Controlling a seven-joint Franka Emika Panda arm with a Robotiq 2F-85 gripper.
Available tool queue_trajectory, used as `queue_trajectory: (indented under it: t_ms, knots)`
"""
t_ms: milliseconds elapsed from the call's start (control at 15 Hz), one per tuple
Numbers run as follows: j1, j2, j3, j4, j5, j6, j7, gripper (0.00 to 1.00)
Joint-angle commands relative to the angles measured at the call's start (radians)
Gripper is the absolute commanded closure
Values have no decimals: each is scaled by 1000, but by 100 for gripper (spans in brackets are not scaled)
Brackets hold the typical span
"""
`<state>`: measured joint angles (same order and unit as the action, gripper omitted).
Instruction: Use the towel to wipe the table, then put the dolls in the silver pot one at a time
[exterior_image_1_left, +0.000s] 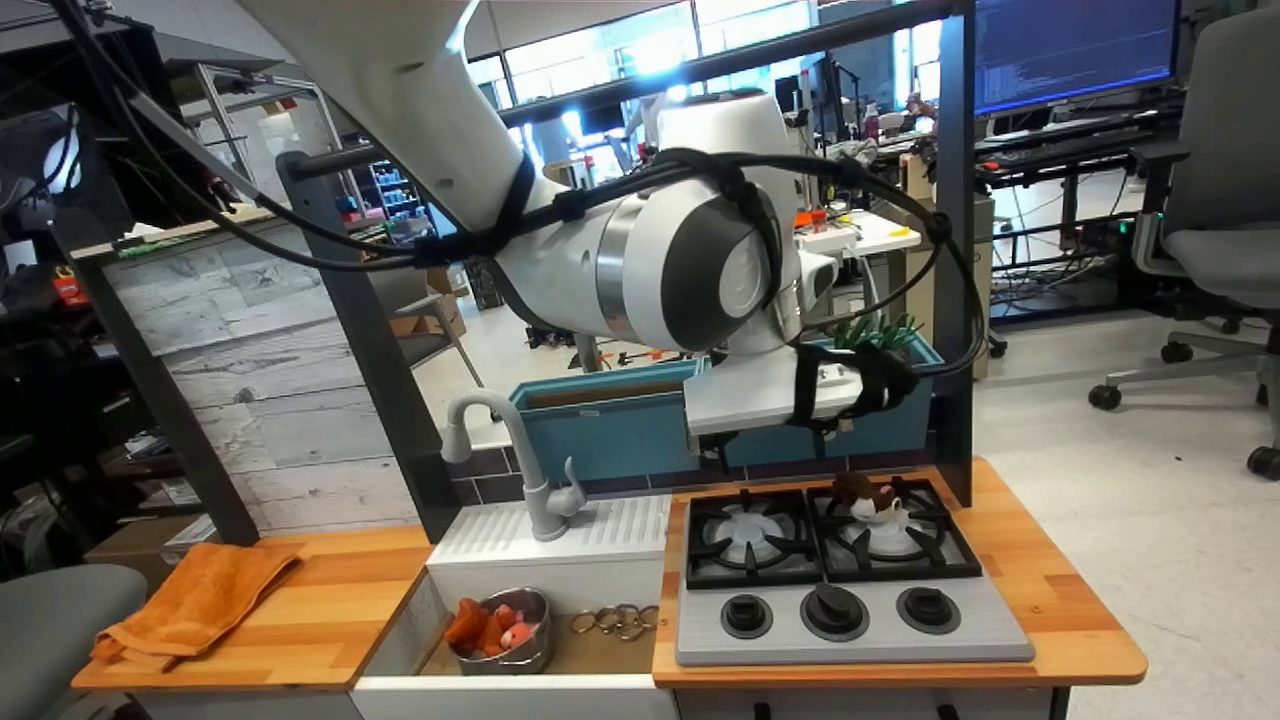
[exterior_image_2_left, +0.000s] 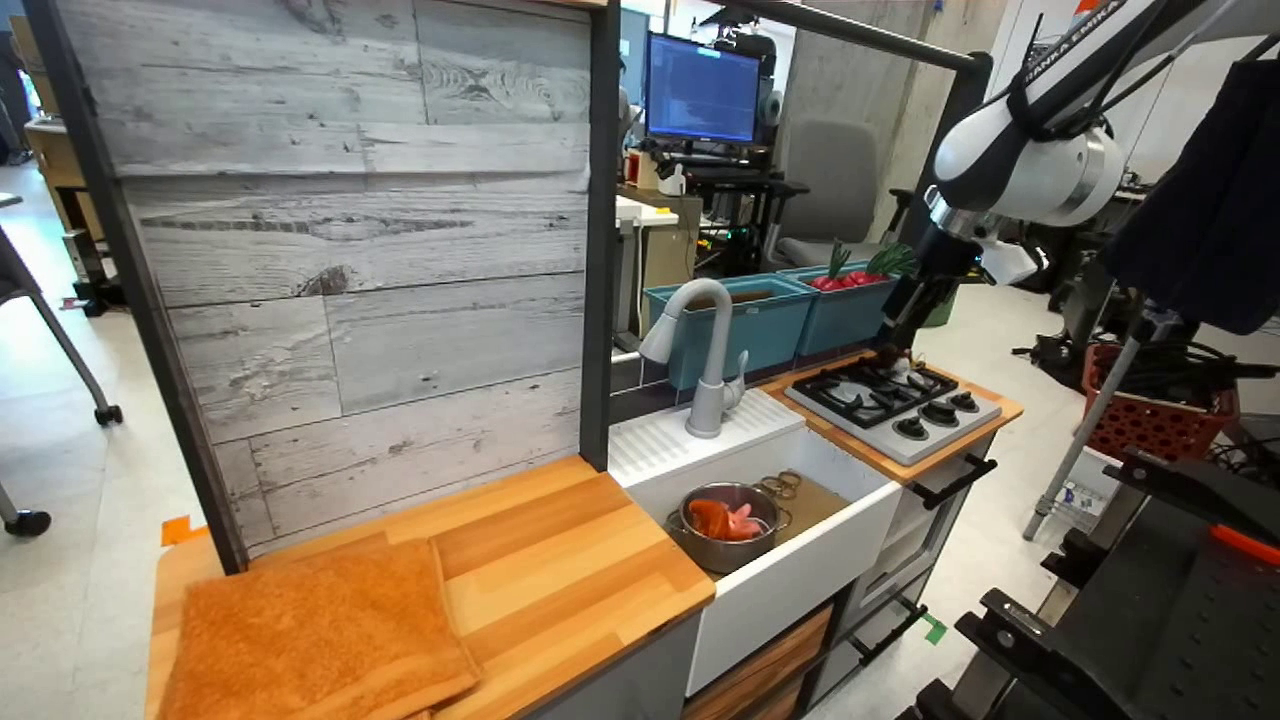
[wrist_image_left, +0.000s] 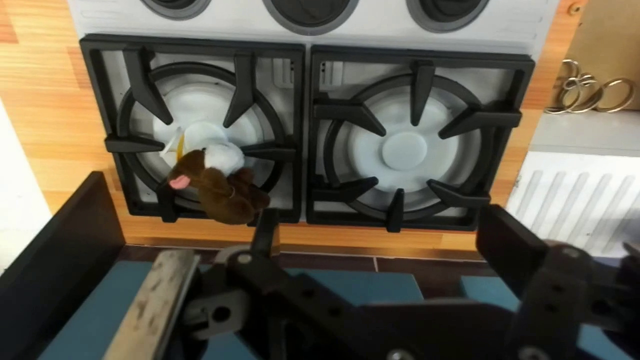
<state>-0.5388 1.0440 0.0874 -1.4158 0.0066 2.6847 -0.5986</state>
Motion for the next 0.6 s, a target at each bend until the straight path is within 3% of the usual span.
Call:
queue_trajectory:
  t_ms: [0, 267, 533]
  knots:
    - [80, 108, -122, 161, -23, 12, 135, 0]
    - [108, 235, -207, 358, -18, -64, 227, 0]
    - [115, 357, -246, 534, -15, -132, 288, 0]
